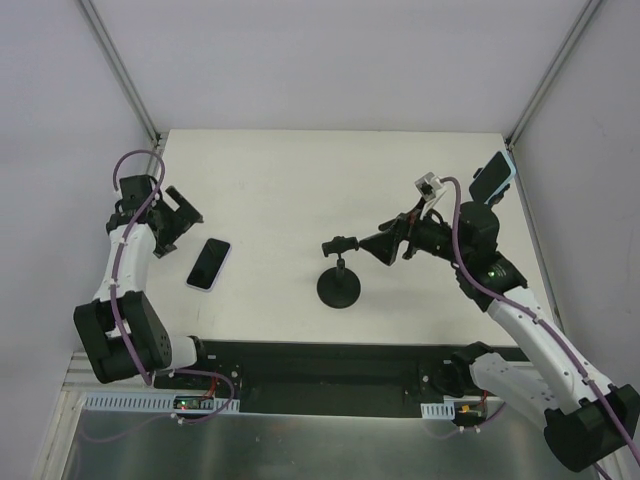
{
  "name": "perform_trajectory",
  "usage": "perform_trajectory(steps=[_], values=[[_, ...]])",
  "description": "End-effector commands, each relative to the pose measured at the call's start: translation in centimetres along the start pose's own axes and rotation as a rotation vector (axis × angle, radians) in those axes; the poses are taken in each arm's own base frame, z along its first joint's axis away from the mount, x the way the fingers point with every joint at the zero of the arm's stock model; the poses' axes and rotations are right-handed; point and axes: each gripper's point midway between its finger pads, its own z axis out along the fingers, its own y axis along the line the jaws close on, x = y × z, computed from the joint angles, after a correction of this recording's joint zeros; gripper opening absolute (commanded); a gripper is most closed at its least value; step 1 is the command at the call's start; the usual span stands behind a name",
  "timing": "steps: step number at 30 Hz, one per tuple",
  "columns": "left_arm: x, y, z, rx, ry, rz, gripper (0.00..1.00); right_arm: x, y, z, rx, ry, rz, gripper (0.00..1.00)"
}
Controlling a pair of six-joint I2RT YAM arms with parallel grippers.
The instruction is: Place the phone on the phone stand
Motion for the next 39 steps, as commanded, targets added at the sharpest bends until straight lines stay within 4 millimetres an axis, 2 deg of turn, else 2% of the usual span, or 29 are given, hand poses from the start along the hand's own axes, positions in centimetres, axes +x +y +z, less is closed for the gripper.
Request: perform_trajectory(steps=[1, 2, 4, 5, 6, 10, 11, 13, 15, 20, 21, 25, 31, 34, 39], values=[[-1.5, 3.0, 1.4, -0.152, -0.086, -0.088, 0.99, 0.6, 1.6, -0.5, -0.092, -0.015, 0.036, 0.96], [-2.1, 3.6, 2.2, -0.178, -0.104, -0.077, 0.99, 1.5, 1.5, -0.5, -0.101, -0.002, 0.054, 0.96], [-2.5, 4.3, 3.1, -0.192, -0.089, -0.071, 0.99, 1.6, 2.3, -0.7, -0.138, -0.009, 0.070, 0.96], [-2.2, 5.1, 4.3, -0.213, -0.050, -0.078, 0.99, 1.9, 2.4, -0.9, -0.144, -0.006, 0.075, 0.96], [-2.6, 5.0, 4.7, -0.213, -0.043, -0.064, 0.99, 2.3, 2.4, -1.0, -0.148, 0.000, 0.079, 0.96], [-1.8, 5.2, 6.9, -0.201, 0.041, -0.058, 0.99, 2.4, 3.0, -2.1, -0.152, -0.023, 0.041, 0.96], [-1.2, 5.3, 7.6, -0.192, 0.078, -0.059, 0.99, 2.5, 2.9, -2.3, -0.148, -0.025, 0.038, 0.96], [-0.3, 5.0, 8.1, -0.164, 0.122, -0.047, 0.96, 2.5, 3.2, -2.7, -0.151, -0.025, 0.026, 0.96], [1.4, 5.1, 8.4, -0.144, 0.175, -0.044, 0.96, 2.7, 3.5, -3.1, -0.159, -0.018, 0.026, 0.96], [5.4, 5.1, 8.1, -0.096, 0.280, -0.091, 0.98, 2.4, 4.5, -3.8, -0.187, -0.002, 0.016, 0.96], [6.8, 5.6, 8.0, -0.099, 0.314, -0.112, 0.99, 2.9, 4.5, -3.9, -0.184, 0.020, 0.030, 0.96], [9.7, 5.8, 7.3, -0.080, 0.379, -0.152, 0.99, 3.0, 5.1, -4.4, -0.193, 0.051, 0.050, 0.96], [14.0, 3.9, 5.3, -0.035, 0.409, -0.065, 0.99, 3.8, 5.7, -4.5, -0.211, 0.102, 0.105, 0.96], [15.2, 3.1, 4.4, -0.037, 0.395, -0.010, 0.99, 4.6, 5.4, -4.8, -0.188, 0.133, 0.099, 0.96], [13.8, 2.9, 4.6, -0.132, 0.302, 0.082, 0.99, 5.0, 4.6, -5.0, -0.144, 0.143, 0.083, 0.96]])
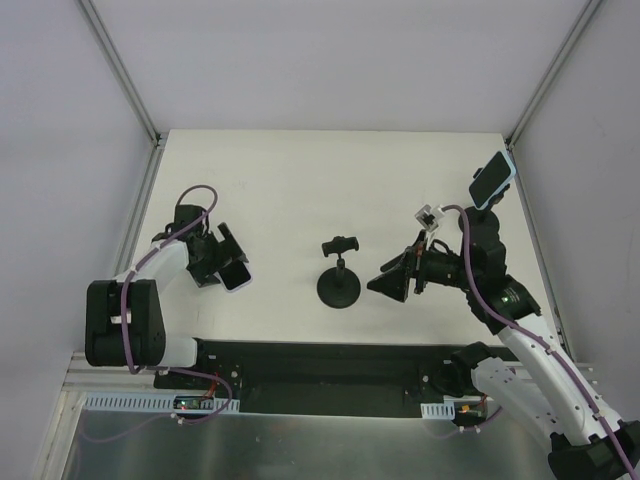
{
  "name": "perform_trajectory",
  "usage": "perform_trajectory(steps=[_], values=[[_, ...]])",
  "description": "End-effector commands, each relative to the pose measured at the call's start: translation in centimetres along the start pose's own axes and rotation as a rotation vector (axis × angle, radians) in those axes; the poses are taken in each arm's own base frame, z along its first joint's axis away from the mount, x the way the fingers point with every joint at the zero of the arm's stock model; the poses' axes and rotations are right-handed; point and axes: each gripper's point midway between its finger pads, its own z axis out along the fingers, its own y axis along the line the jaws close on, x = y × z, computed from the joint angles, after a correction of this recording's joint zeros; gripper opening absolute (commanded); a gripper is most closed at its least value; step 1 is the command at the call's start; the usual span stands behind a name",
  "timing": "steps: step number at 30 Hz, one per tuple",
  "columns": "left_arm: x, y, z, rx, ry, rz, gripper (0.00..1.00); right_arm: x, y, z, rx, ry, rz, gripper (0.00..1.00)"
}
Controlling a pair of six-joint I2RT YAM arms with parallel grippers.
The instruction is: Place the phone on the phone stand
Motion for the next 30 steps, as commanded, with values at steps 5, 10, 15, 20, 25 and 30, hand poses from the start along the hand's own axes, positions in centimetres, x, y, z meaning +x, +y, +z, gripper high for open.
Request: perform_trajectory(steps=[5, 10, 15, 20, 25, 30], values=[[-0.8, 3.0, 0.5, -0.283, -0.008, -0.017, 0.99, -1.7, 0.4, -0.6, 0.032, -0.037, -0.081, 0.96], [-1.1, 1.6, 1.6, -0.303, 0.015, 0.057, 0.99, -2.1, -0.6, -0.5, 0.083, -0.057, -0.090, 0.96], [-0.4, 1.5, 2.5, -0.335, 0.078, 0.055, 0.99, -2.5, -1.3, 0.0, 0.101, -0.051, -0.084, 0.96], [0.2, 2.1, 2.5, -0.401, 0.090, 0.002, 0.98, -2.9, -1.6, 0.3, 0.116, -0.060, -0.085, 0.96], [1.4, 2.9, 2.2, -0.497, 0.144, -0.013, 0.95, -2.7, -1.8, 0.4, 0.114, -0.046, -0.068, 0.96], [1.6, 2.7, 2.4, -0.497, 0.147, -0.025, 0.79, -2.4, -1.7, 0.8, 0.099, -0.024, -0.042, 0.96]])
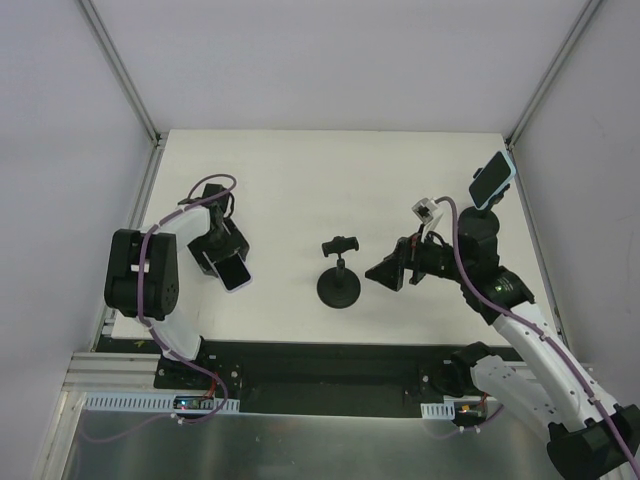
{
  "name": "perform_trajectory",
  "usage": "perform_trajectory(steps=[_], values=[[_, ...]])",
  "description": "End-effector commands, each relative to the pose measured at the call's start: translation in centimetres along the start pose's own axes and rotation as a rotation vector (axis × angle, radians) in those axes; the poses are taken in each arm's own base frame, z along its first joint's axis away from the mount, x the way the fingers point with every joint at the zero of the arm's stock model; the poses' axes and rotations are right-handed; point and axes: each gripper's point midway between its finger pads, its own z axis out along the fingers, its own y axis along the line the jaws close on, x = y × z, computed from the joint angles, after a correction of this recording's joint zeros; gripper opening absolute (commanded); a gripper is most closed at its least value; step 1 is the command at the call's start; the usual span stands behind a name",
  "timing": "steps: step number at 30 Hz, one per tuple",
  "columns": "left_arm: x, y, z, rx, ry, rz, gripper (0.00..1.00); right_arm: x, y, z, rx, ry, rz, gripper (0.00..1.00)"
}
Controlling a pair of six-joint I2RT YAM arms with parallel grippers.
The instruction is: Place the phone on the phone stand
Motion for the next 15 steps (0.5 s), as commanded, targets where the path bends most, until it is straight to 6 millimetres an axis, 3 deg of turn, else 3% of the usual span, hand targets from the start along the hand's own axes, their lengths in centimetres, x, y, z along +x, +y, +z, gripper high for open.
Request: perform_trajectory(steps=[1, 2, 6, 10, 11, 15], values=[[2.5, 1.6, 1.0, -0.101, 0.091, -0.031, 0.66, -1.9, 1.3, -0.2, -0.035, -0.036, -0.033, 0.96], [2.3, 1.7, 1.0, -0.107, 0.081, -0.035, 0.60, -2.0, 1.2, -0.3, -0.027, -0.042, -0.034, 0.96], [2.0, 1.9, 1.1, -0.122, 0.064, -0.039, 0.53, -2.1, 0.9, -0.4, -0.002, -0.050, -0.041, 0.96], [1.2, 1.7, 0.3, -0.103, 0.020, -0.022, 0.06, -2.0, 0.1, -0.5, 0.042, -0.052, -0.050, 0.96], [0.9, 1.6, 0.0, -0.095, 0.007, -0.016, 0.00, -1.9, -0.5, -0.6, 0.077, -0.045, -0.040, 0.96], [-0.6, -0.1, -2.1, 0.026, -0.080, 0.023, 0.00, -2.6, -1.7, -1.0, 0.176, -0.060, -0.014, 0.96]])
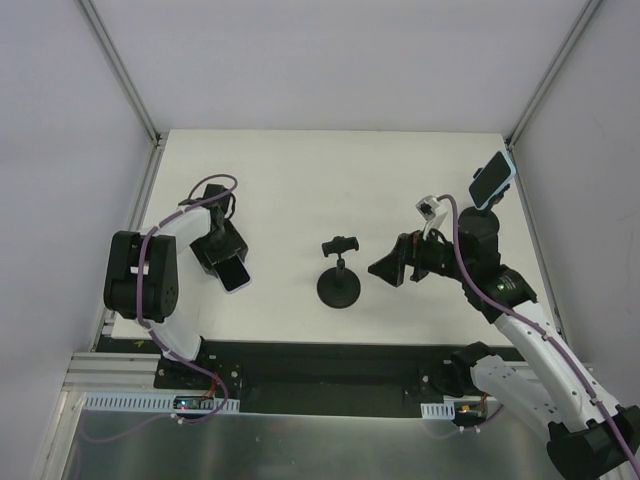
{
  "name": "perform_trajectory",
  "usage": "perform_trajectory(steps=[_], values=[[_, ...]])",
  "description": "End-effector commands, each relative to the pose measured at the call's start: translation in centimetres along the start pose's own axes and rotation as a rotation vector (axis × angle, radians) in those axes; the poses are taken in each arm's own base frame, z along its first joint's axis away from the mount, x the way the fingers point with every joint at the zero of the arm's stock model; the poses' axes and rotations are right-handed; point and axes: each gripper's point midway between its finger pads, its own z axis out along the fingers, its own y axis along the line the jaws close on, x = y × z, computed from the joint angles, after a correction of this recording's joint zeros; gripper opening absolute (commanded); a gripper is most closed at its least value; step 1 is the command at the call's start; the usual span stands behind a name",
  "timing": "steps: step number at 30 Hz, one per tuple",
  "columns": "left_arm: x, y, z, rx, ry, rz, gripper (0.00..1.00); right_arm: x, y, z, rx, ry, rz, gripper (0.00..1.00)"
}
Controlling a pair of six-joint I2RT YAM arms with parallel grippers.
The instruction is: Place the phone on the phone stand
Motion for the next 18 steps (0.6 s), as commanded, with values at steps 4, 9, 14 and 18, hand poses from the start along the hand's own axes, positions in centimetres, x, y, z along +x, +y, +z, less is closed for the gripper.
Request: perform_trajectory(steps=[4, 9, 14, 18], values=[[-1.6, -1.7, -5.4, 0.201, -0.170, 0.057, 0.00, -4.1, -0.4, -1.1, 0.112, -0.081, 0.009, 0.96], [-2.2, -2.4, -10.2, 0.349, -0.300, 0.063, 0.00, -5.0, -0.1, -0.2, 0.079, -0.055, -0.016, 0.96], [-3.5, -5.3, -17.7, 0.565, -0.408, 0.135, 0.00, -7.2, 1.2, 0.5, 0.019, -0.056, -0.078, 0.96], [-3.7, -8.0, -22.9, 0.722, -0.426, 0.152, 0.00, -9.0, 3.1, 1.0, -0.006, -0.041, -0.158, 0.96]])
